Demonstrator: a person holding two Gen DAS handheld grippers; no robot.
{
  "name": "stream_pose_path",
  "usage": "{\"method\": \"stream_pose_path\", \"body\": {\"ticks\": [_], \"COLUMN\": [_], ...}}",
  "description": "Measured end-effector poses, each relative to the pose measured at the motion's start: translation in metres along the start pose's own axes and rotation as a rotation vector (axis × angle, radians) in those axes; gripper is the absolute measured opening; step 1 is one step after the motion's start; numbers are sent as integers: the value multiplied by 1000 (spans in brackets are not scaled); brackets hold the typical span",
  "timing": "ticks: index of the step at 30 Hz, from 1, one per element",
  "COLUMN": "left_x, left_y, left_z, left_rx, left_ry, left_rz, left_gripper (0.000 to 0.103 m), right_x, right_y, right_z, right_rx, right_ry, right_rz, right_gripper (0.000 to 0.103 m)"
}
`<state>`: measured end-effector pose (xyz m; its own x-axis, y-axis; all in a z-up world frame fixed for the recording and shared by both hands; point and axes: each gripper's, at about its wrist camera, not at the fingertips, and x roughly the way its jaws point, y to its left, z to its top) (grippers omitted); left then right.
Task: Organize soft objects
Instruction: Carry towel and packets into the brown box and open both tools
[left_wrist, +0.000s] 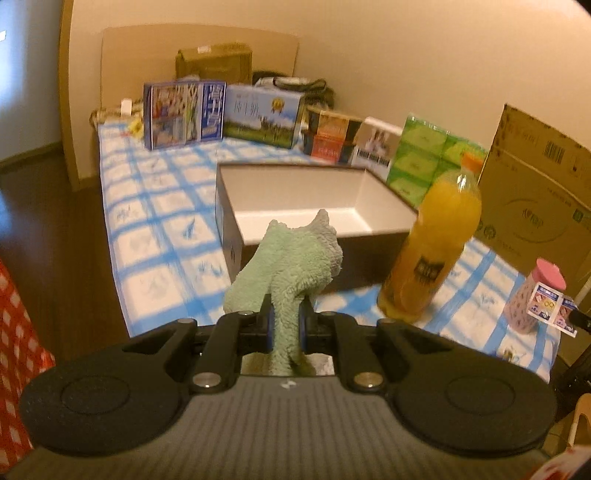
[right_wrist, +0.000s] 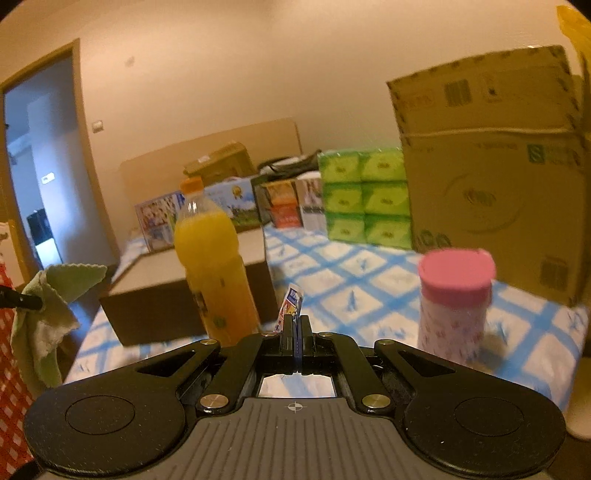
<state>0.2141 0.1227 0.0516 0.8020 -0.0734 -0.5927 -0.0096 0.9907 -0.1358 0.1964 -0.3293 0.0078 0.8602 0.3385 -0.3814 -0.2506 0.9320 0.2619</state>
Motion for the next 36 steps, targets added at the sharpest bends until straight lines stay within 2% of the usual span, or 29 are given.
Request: {"method": "stream_pose_path", "body": {"ticks": [10,17,22,30,36], "left_x": [16,56,91,158,202], "left_y": [2,3,0,-1,-1], "left_z": [77,129,162,187,188], "left_rx": [35,46,67,64,73], "left_ry": [-102,-129,-144,-121,-80], "left_rz": [8,19,28,16,1], "left_gripper": [11,11,11,11,11], "right_x": [73,151,211,312,377], "right_y": [-22,-33,-26,-14,3], "right_z": [69,118,143,161,152], "right_rx": [-17,-9,-66,-84,-120], "right_ry": [-19,-5,7,81,163], "right_rz": [112,209,281,482,585], "right_gripper": [0,0,0,0,1]}}
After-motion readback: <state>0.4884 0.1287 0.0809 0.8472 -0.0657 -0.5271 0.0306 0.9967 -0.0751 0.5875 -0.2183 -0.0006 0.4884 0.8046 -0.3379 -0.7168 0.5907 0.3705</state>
